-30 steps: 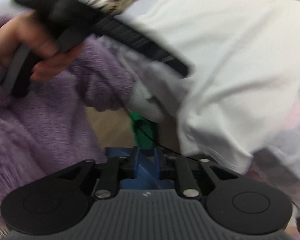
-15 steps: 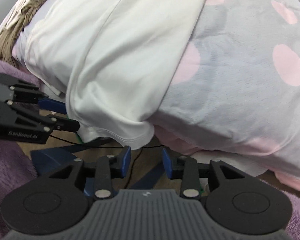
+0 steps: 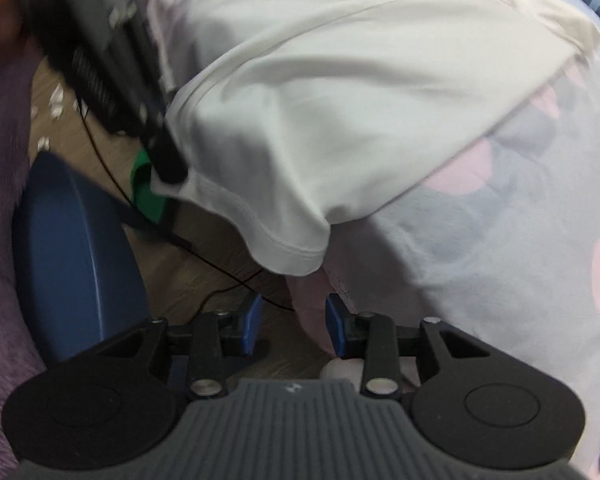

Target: Fold clothes

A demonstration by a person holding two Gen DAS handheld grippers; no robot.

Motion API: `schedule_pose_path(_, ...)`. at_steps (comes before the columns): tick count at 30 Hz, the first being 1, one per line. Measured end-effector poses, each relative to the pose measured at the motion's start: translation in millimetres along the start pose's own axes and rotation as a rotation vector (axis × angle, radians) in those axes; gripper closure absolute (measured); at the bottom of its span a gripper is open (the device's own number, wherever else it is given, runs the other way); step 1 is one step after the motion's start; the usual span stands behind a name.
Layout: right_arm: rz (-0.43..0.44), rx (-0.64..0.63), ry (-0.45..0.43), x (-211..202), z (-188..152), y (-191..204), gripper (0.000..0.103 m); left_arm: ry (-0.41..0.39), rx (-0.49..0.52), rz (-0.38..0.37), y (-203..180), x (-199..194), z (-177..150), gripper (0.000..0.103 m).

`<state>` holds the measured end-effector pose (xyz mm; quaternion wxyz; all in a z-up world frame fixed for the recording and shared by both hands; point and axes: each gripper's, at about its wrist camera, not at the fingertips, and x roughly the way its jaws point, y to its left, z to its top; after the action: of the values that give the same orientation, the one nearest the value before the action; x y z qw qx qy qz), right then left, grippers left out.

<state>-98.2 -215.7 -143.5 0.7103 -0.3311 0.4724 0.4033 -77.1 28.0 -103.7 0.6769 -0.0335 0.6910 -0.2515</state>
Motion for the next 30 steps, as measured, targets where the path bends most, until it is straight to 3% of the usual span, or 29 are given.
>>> schedule_pose_path(5,-0.084,-0.184,-0.132,5.8,-3.1,12.3,0.069,-0.006,-0.035,-0.012,1.0,-3.5,2.7,0.102)
schedule_pose_path(7,-0.083,-0.222,-0.161,3.4,-3.1,15.7,0.086,-0.018,-0.045,-0.024,3.4,-10.5,0.8,0.102)
schedule_pose_path(8,-0.089,-0.233,-0.158,0.7,-2.2,17.4,0.095,-0.024,-0.048,-0.032,4.3,-14.6,-0.3,0.102)
schedule_pose_path(9,-0.100,-0.236,-0.153,-3.8,-0.8,18.9,0.097,-0.026,-0.050,-0.044,5.1,-19.1,-1.2,0.102)
schedule_pose_path(14,-0.099,-0.265,-0.059,-30.4,3.0,33.2,0.099,-0.010,-0.055,-0.128,11.6,-40.0,-2.7,0.102)
schedule_pose_path(16,-0.035,-0.276,0.000,-32.2,1.5,40.6,0.100,0.018,-0.045,-0.133,14.1,-38.9,-0.3,0.102)
schedule_pose_path(22,0.027,-0.288,0.092,-11.6,0.7,45.4,0.100,0.155,-0.030,-0.043,20.4,-2.0,3.3,0.102)
schedule_pose_path(30,0.094,-0.232,0.154,4.3,-1.9,34.3,0.101,0.231,-0.050,0.162,36.7,5.2,-3.7,0.102)
